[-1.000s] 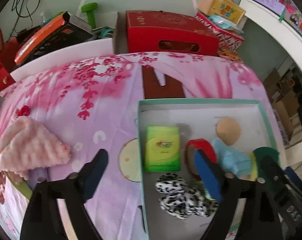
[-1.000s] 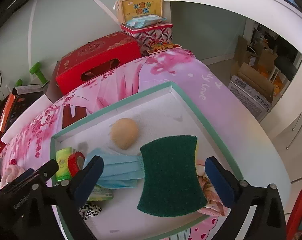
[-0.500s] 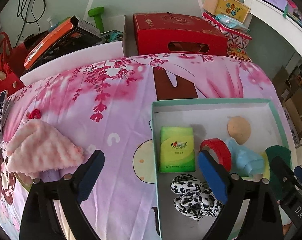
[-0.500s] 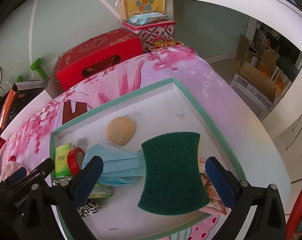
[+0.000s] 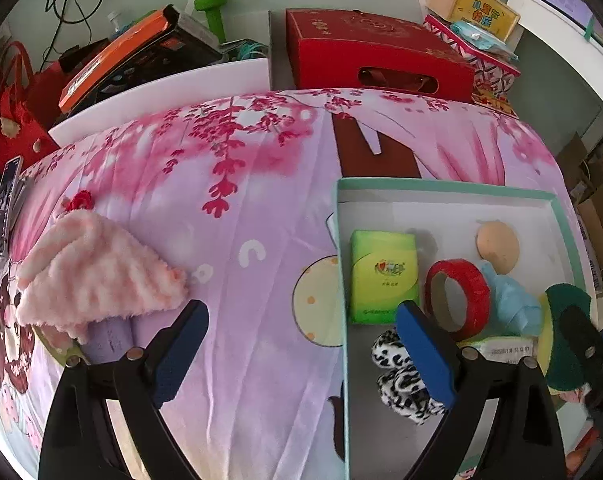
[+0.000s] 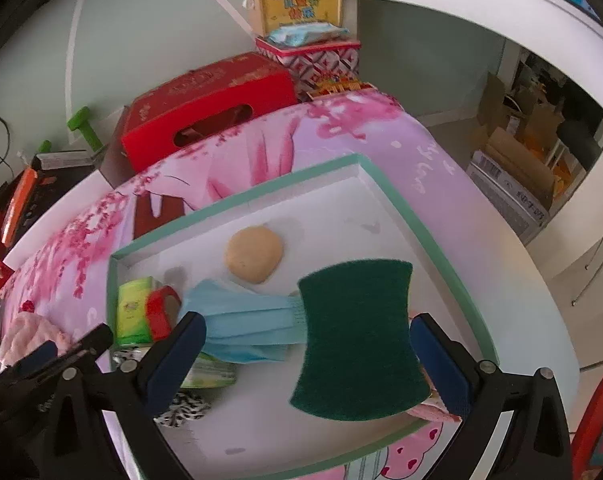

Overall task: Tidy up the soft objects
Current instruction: 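Move both open tools back toward the pink fluffy towel on the bed, then move the left tool to the yellow-green cloth while the right tool reaches the pink fluffy towel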

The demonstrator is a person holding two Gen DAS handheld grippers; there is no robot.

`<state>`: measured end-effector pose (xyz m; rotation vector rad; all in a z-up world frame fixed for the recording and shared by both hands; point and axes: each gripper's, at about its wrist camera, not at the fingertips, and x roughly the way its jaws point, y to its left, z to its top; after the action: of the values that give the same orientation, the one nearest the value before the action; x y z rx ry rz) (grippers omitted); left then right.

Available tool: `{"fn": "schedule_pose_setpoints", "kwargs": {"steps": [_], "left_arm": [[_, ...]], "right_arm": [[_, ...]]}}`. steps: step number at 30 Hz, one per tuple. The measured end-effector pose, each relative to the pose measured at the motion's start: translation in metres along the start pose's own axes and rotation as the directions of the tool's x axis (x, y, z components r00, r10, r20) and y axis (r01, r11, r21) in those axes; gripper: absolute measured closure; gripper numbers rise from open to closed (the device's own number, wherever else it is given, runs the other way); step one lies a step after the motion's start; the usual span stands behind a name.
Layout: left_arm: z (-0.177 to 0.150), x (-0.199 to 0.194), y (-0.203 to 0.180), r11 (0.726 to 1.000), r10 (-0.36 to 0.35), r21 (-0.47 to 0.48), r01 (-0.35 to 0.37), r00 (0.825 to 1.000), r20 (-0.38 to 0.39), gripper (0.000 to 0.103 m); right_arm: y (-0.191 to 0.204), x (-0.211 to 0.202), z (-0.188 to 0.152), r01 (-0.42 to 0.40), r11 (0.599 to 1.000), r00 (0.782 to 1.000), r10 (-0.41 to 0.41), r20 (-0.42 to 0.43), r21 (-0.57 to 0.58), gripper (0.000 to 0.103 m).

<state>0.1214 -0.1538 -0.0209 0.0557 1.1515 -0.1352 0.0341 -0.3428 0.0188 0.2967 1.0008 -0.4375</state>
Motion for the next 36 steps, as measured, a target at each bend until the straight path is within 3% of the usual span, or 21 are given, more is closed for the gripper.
{"fn": "schedule_pose_setpoints", "kwargs": {"steps": [5, 13, 16, 23, 28, 33, 36], "left_arm": [[-0.002, -0.017, 0.024, 0.999, -0.013, -0.04, 0.014, 1.0, 0.022, 0.008], [-0.005, -0.042, 0.1, 0.981, 0.089, -0.18, -0.074, 0.993, 0.077, 0.008], [-0.009, -0.049, 0.136, 0.961, 0.107, -0.264, -0.081, 0.991, 0.085, 0.008], [-0.032, -0.06, 0.21, 0.879, 0.194, -0.457, -0.138, 0.978, 0.076, 0.008], [-0.046, -0.062, 0.233, 0.855, 0.203, -0.5, -0.14, 0.976, 0.075, 0.008], [-0.059, -0.06, 0.241, 0.852, 0.207, -0.506, -0.132, 0.974, 0.096, 0.008], [-0.066, -0.054, 0.247, 0.851, 0.215, -0.505, -0.145, 0.973, 0.083, 0.008]], "right_arm": [[0.014, -0.02, 0.003, -0.048, 0.999, 0.997, 0.048, 0.054, 0.004, 0.0], [0.062, -0.029, -0.003, -0.134, 0.988, 0.988, 0.139, 0.06, -0.081, 0.0], [0.085, -0.03, -0.008, -0.183, 0.976, 0.981, 0.19, 0.05, -0.12, 0.0], [0.142, -0.033, -0.028, -0.279, 0.93, 0.957, 0.291, 0.012, -0.239, 0.0], [0.18, -0.026, -0.046, -0.358, 0.885, 0.931, 0.364, -0.037, -0.298, 0.0], [0.208, -0.018, -0.06, -0.378, 0.862, 0.922, 0.384, -0.052, -0.338, 0.0], [0.214, -0.012, -0.062, -0.417, 0.852, 0.906, 0.418, -0.069, -0.317, 0.0]]}}
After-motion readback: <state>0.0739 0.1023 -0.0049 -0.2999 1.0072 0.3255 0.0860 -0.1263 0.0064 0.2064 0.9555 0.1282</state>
